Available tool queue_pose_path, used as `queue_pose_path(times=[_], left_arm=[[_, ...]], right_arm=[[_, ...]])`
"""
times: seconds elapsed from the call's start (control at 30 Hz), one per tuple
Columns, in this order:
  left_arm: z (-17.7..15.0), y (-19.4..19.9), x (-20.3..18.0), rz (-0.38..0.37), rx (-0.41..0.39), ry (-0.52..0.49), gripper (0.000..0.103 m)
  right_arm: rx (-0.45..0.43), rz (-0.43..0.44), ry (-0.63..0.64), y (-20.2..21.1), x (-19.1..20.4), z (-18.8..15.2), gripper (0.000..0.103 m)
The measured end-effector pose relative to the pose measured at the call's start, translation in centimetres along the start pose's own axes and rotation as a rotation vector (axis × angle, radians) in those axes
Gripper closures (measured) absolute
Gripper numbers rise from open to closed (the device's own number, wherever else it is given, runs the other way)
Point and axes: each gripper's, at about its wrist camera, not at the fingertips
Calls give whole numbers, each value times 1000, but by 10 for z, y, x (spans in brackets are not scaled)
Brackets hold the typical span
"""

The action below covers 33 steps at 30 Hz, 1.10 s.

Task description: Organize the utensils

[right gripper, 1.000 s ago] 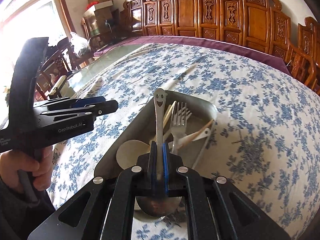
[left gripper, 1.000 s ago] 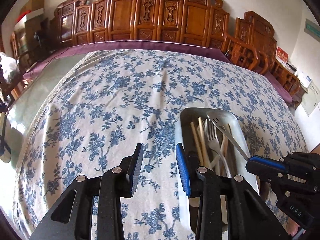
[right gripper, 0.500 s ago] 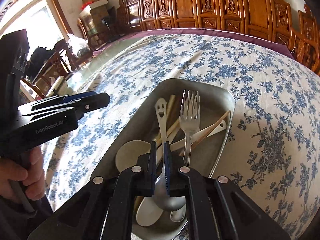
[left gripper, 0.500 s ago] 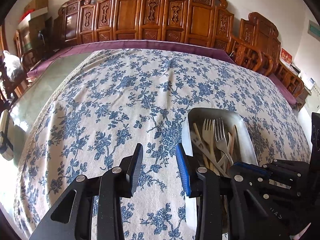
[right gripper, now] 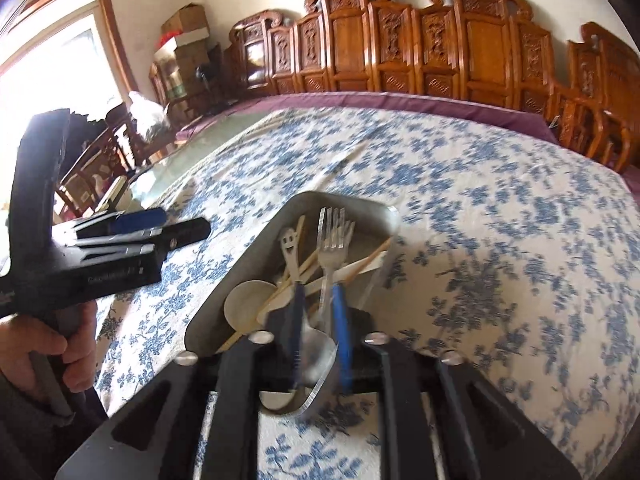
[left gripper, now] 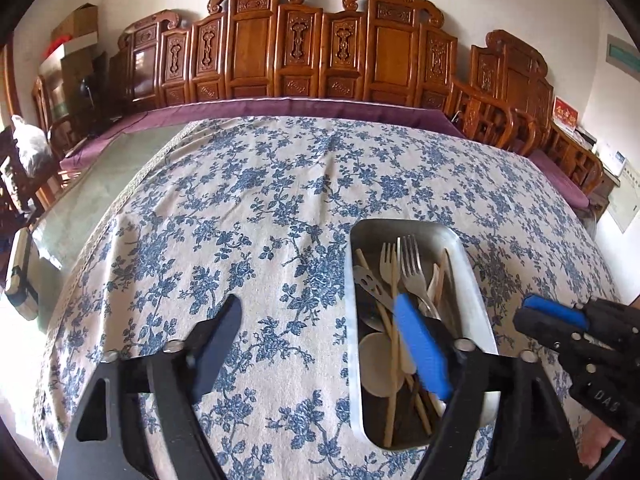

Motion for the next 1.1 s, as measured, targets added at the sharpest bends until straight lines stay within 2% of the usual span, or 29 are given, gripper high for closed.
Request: queue_pose_path(times=[0.03,0.07,0.13,0.2,0.4,0.47,0.73,0.9,1.1], left_arm=[[-1,1,-2,-1,0,-3,21],[-2,4,-7,-2,0,-11,17],[-5,8,-14,-4,-3,-21,17],[-7,12,-21,-8,-2,-33,8],[-17,31,-51,-14,-15,-85,8],[-20,37,-61,-12,-12,-99,8],[-34,71,-103,-39,-24,-114,8],[-44,86,-123,-58,-3,-116,8],[-51,112,-140,-76,-27,-125,8]], right_arm=[[-12,-14,-10,7,-4,-1,65],[-21,-23,-19,13,-6,-2,61],[-39,-54,-32,26,-12,-4,38],[-60,-86,-48,37,-18,-6,26],[-94,-158,-92,71,-36,-15,5],[-102,-176,-100,82,-41,-19,3],[-126,-272,-112,129,-57,-43,3],[-147,-305,-125,157,-67,-57,3],[-178,-331,-152,193,-73,-73,3]])
Point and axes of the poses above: each gripper's, at about its wrist camera, not at the fingertips, and y roughly against the way its jaws point, x to its left, z to its top, and after that the axes turned 8 degrees about -z, right-handed
